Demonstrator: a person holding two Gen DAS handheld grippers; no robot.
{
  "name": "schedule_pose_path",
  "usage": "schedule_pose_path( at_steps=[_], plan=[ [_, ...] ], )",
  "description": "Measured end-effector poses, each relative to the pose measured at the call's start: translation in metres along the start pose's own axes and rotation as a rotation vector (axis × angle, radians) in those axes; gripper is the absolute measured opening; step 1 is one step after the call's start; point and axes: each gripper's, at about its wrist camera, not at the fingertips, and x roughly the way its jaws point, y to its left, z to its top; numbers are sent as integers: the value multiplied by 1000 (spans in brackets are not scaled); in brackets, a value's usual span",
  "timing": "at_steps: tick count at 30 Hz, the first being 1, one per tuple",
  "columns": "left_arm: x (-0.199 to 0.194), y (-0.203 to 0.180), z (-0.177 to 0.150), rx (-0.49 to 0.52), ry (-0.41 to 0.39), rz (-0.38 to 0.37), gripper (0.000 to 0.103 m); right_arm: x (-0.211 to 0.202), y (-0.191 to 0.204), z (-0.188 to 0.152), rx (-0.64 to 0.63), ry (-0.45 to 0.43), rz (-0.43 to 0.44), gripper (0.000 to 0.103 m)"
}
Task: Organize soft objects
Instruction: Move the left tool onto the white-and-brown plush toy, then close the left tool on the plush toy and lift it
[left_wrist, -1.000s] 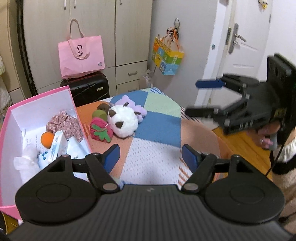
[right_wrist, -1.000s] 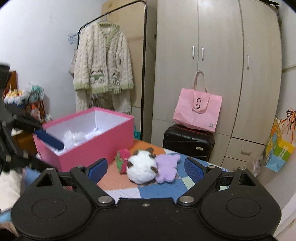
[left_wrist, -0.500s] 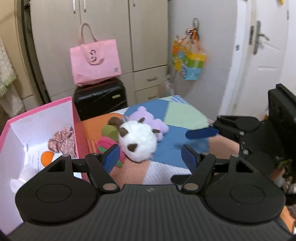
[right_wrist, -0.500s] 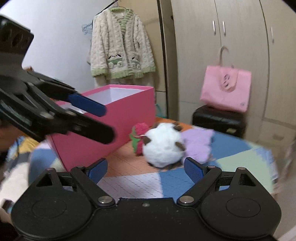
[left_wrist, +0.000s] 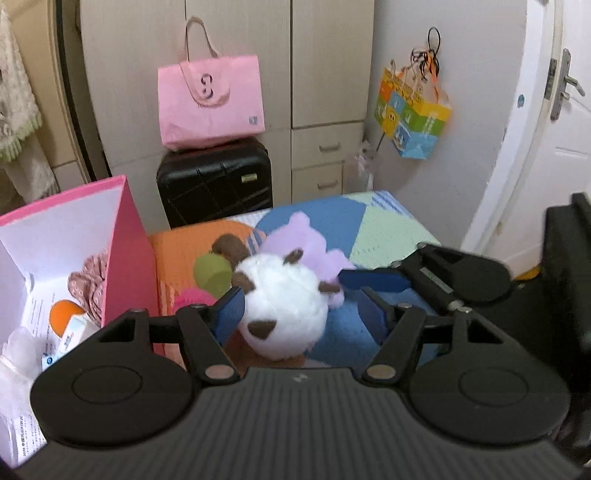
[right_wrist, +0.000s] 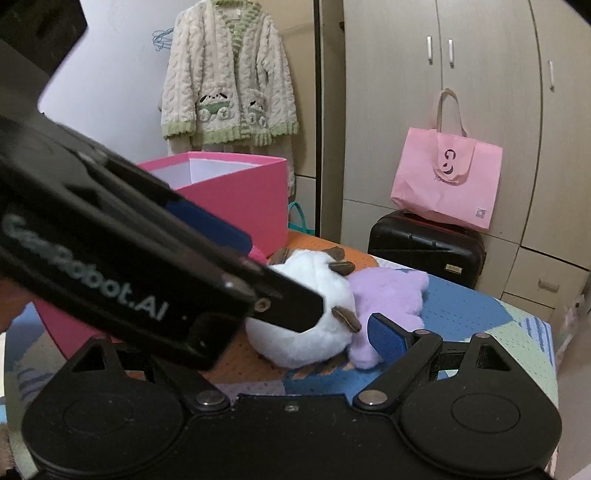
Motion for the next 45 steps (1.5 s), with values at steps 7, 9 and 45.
schedule_pose_path(
  at_steps=[7,9,45],
  plan=[
    [10,-1,1,-72,-24,-1,66,11,-3,2,0,-5,8,90],
    [14,2,-2,-110,-22,-26,66,10,-7,1,23,-6,13,90],
    [16,11,-29,-179,-26,-56,74,-8,-27,-3,222,44,10,68]
  ],
)
